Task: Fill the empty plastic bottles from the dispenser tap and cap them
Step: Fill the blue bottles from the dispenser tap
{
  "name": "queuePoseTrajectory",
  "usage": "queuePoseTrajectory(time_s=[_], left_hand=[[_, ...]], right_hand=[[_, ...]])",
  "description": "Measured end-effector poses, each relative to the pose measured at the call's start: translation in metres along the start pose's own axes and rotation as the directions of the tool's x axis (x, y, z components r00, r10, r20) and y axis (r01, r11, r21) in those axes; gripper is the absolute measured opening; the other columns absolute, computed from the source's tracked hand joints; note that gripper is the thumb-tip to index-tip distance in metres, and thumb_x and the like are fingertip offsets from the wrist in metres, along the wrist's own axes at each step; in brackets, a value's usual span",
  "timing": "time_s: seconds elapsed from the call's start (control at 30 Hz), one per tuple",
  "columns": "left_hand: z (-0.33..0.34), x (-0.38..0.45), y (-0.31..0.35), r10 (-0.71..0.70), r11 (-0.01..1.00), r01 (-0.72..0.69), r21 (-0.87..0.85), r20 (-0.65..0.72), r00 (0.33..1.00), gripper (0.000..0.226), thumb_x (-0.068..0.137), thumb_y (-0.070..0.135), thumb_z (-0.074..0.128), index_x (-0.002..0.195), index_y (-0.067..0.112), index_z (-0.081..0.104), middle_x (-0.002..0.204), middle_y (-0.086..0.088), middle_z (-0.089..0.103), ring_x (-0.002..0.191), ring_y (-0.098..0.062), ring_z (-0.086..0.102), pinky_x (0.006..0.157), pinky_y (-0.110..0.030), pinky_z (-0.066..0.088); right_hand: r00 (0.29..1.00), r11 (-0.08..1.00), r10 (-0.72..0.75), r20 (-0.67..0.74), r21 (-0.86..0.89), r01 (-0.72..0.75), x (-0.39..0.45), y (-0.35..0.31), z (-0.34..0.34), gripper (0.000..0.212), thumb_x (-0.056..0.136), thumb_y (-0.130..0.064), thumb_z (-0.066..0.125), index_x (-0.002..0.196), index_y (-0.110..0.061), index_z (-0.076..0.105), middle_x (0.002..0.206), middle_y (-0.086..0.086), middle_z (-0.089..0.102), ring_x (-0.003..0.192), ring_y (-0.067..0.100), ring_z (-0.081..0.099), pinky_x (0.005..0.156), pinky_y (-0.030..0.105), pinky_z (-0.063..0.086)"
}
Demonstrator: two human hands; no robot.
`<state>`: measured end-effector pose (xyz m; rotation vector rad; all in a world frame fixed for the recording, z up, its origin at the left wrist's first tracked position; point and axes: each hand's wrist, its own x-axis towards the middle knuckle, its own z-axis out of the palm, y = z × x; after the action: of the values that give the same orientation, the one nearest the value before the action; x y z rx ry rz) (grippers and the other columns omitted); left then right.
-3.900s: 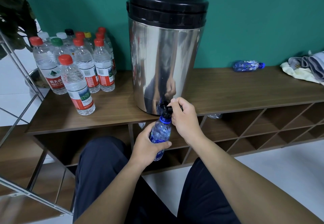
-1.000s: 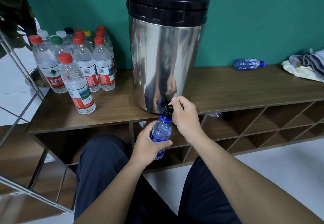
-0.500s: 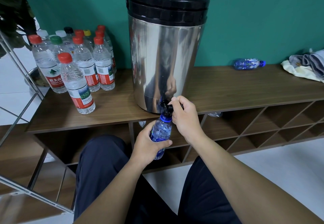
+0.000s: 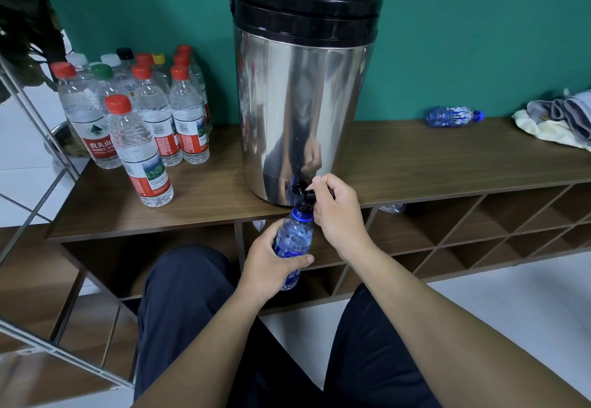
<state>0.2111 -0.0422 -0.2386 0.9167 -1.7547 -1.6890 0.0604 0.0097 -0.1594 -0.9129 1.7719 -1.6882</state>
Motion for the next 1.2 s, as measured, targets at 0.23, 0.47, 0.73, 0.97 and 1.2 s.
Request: queuePoseTrajectory(time_s=[0.23,0.47,0.73,0.97,1.2], left_hand=[[0.0002,-0.0006,-0.0001,-0.004,1.0,0.004,-0.002,-0.005,1.0,0.076,0.075,0.012,0.104,0.133,0.045,0.066,0.124,0.019,0.08,0.116,-0.003,0.076,0.105,-0.034,0.06],[0.0,-0.0014,0.0009,-0.001,1.0,0.001,0.0,-0.012,1.0,0.075,0.075,0.011,0.104,0.13,0.046,0.066,0.122,0.02,0.08,0.114,-0.002,0.076,0.102,-0.03,0.059],[-0.0003,-0.0003,0.0001,-0.001,1.0,0.001,0.008,-0.006,1.0,0.076,0.075,0.012,0.104,0.131,0.046,0.065,0.123,0.021,0.079,0.115,-0.001,0.076,0.104,-0.031,0.059],[-0.0004,0.0008,-0.002,0.01,1.0,-0.01,0.01,-0.001,1.0,0.077,0.075,0.012,0.104,0.135,0.041,0.067,0.124,0.017,0.08,0.116,-0.006,0.077,0.108,-0.039,0.06],[0.0003,0.0003,-0.0006,0.005,1.0,-0.005,0.013,-0.001,1.0,0.074,0.076,0.011,0.103,0.131,0.044,0.066,0.122,0.02,0.08,0.114,-0.003,0.076,0.103,-0.032,0.06]], right_hand=[[1.0,1.0,0.006,0.003,0.002,-0.006,-0.0006,-0.0006,-0.0005,0.031,0.115,-0.034,0.056,0.088,-0.021,0.064,0.057,-0.013,0.041,0.053,0.009,0.036,0.058,0.03,0.033],[1.0,1.0,0.002,0.001,-0.004,-0.002,-0.0007,-0.0011,-0.0003,0.03,0.115,-0.034,0.055,0.091,-0.019,0.064,0.057,-0.011,0.041,0.053,0.01,0.037,0.058,0.03,0.033],[1.0,1.0,-0.001,-0.003,-0.019,0.001,-0.0016,-0.0021,-0.0006,0.031,0.116,-0.032,0.054,0.095,-0.011,0.064,0.055,-0.012,0.041,0.051,0.008,0.037,0.057,0.028,0.034],[1.0,1.0,-0.005,-0.004,-0.027,0.005,-0.0011,-0.001,-0.0008,0.032,0.115,-0.034,0.055,0.096,-0.011,0.064,0.057,-0.009,0.042,0.054,0.011,0.038,0.058,0.03,0.035],[1.0,1.0,-0.003,-0.008,-0.028,0.003,-0.0012,-0.0018,-0.0008,0.031,0.116,-0.033,0.055,0.097,-0.01,0.065,0.057,-0.01,0.042,0.053,0.011,0.038,0.057,0.029,0.036]])
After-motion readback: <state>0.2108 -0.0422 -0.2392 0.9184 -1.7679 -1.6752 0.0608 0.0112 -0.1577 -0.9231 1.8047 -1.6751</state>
